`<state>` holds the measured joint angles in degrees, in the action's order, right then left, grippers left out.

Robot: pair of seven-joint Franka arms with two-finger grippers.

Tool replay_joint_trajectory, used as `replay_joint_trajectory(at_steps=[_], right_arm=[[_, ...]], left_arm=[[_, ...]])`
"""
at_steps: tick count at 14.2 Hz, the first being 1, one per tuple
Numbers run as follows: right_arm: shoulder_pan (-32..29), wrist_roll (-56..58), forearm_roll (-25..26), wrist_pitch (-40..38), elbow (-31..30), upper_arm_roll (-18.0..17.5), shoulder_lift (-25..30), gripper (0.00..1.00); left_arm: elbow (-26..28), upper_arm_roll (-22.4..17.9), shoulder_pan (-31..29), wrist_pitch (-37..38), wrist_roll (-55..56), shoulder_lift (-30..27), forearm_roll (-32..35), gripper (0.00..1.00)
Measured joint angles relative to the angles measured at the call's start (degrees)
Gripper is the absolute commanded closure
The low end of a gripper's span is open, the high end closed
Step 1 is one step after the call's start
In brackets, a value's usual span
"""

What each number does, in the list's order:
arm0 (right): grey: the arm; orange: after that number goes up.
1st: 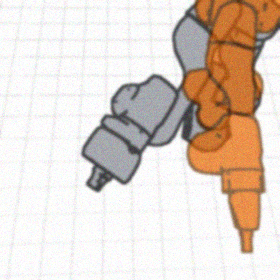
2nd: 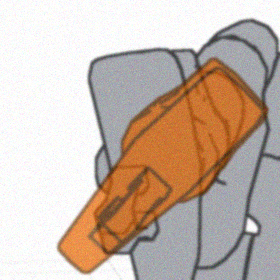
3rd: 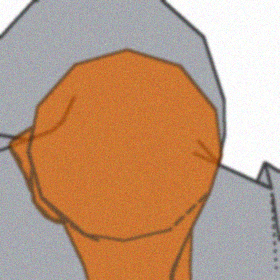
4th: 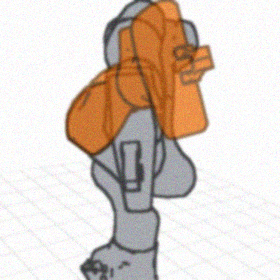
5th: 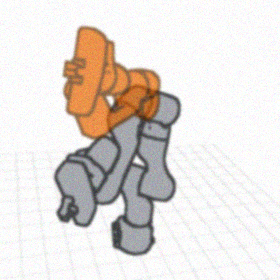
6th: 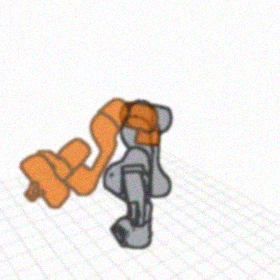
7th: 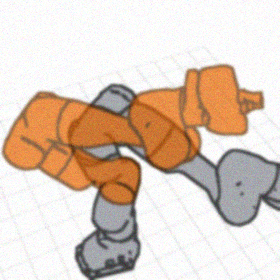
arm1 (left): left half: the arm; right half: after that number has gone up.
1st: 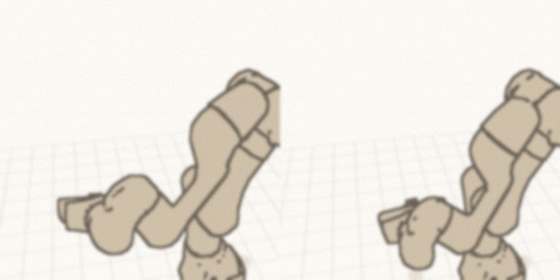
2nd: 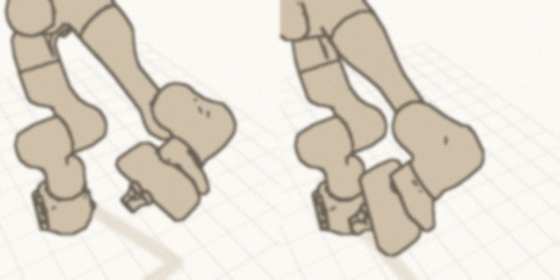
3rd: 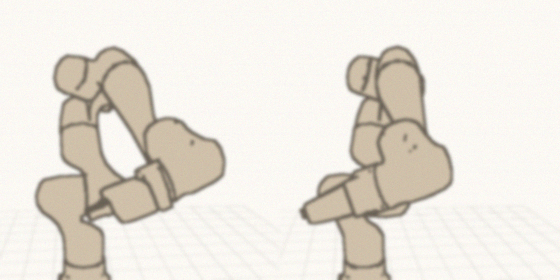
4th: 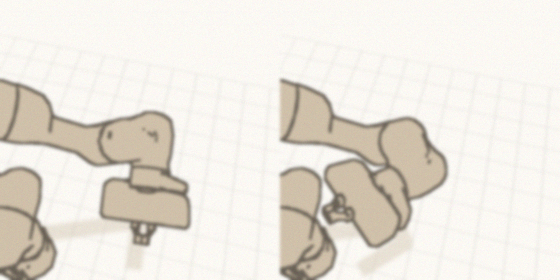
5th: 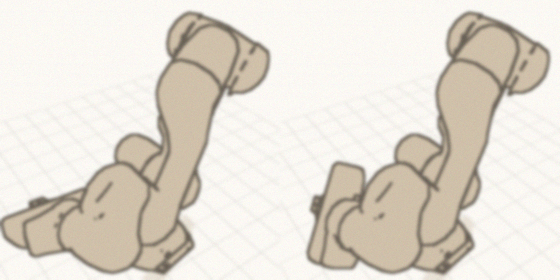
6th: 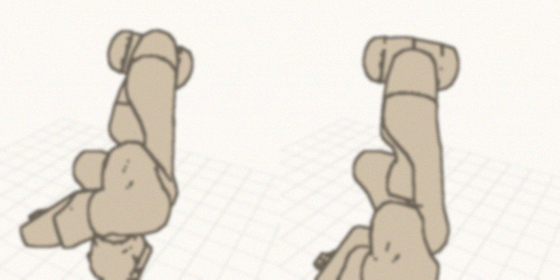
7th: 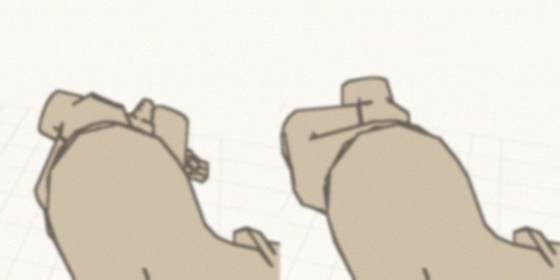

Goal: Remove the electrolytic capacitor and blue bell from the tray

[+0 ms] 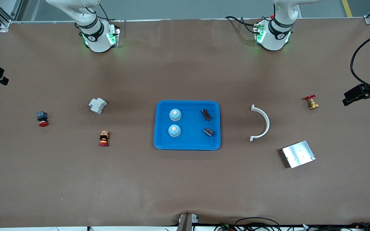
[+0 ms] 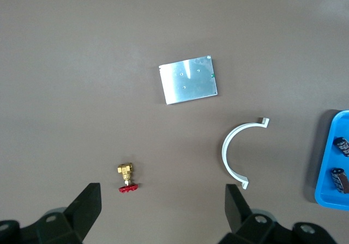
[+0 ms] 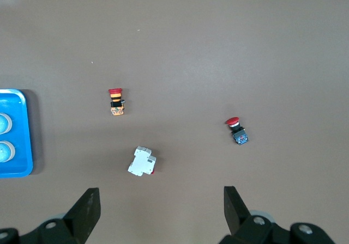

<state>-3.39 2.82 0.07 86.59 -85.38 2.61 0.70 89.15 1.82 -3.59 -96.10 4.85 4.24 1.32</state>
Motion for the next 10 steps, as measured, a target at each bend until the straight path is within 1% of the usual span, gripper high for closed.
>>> replay_joint_trajectory(at_steps=[4, 10], right_arm=[[0.0, 0.0, -0.2, 0.5, 0.0, 0.0, 0.5, 0.0], [0.0, 0.0, -2.0, 1.2, 0.0, 0.0, 0.7, 0.0]], left_arm=[[0.0, 0.0, 0.0, 0.0, 0.0, 0.0, 0.0, 0.0], [0.0, 0.0, 0.0, 0.0, 0.8, 0.0, 0.0, 0.0]])
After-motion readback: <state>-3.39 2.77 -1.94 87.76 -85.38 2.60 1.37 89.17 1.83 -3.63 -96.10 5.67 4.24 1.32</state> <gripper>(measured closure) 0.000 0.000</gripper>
